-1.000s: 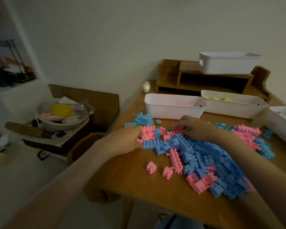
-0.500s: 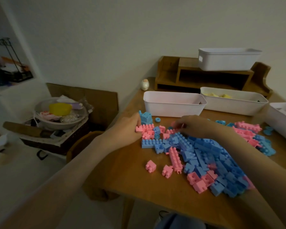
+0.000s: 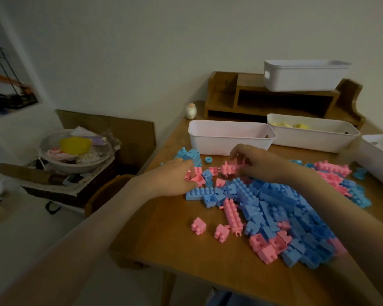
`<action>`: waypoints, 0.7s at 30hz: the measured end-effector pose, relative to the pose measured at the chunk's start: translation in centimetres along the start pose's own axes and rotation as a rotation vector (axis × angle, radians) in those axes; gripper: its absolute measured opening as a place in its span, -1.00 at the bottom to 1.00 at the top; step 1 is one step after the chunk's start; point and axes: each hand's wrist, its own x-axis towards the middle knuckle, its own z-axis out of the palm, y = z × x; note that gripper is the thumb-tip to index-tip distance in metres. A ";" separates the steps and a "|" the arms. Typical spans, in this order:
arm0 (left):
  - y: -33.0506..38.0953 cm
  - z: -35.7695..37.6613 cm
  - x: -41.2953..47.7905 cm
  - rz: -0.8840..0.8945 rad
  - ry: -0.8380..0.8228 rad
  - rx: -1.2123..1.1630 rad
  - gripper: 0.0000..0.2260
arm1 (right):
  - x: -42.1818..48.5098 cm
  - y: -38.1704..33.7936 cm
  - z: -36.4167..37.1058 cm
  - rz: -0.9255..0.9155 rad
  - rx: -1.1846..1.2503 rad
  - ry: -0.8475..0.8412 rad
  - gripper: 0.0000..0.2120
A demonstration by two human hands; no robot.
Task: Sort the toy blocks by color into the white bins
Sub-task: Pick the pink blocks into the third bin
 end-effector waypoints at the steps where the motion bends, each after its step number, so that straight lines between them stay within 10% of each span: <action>1: 0.0 0.0 0.2 0.000 -0.003 0.003 -0.84 | 0.0 0.0 0.0 -0.012 0.006 0.015 -0.73; 21: 1.6 -2.6 2.4 0.048 0.190 -0.077 -0.75 | 2.4 1.4 -2.4 -0.086 0.056 0.548 -0.70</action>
